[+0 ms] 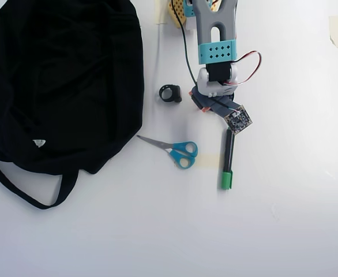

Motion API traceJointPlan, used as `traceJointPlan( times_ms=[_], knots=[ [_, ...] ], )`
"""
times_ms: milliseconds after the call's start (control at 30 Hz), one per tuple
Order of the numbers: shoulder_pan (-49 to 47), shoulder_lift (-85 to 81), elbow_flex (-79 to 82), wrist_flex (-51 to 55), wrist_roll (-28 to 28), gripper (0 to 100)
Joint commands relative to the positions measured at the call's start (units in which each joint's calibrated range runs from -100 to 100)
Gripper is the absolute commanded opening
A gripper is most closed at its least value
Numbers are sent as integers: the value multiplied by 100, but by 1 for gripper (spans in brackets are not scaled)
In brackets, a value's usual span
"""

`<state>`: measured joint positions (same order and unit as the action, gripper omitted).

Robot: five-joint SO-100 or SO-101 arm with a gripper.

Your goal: Put the cable into the black bag

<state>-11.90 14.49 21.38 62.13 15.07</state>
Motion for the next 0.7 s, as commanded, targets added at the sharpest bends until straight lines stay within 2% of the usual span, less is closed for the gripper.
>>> traceJointPlan(
  times_ms=[0,467,667],
  knots=[
    [-6,-21,45,-20,19,2],
    [-96,-146,-117,118,-70,2],
    [-149,-146,-836,1065,-70,2]
  ],
)
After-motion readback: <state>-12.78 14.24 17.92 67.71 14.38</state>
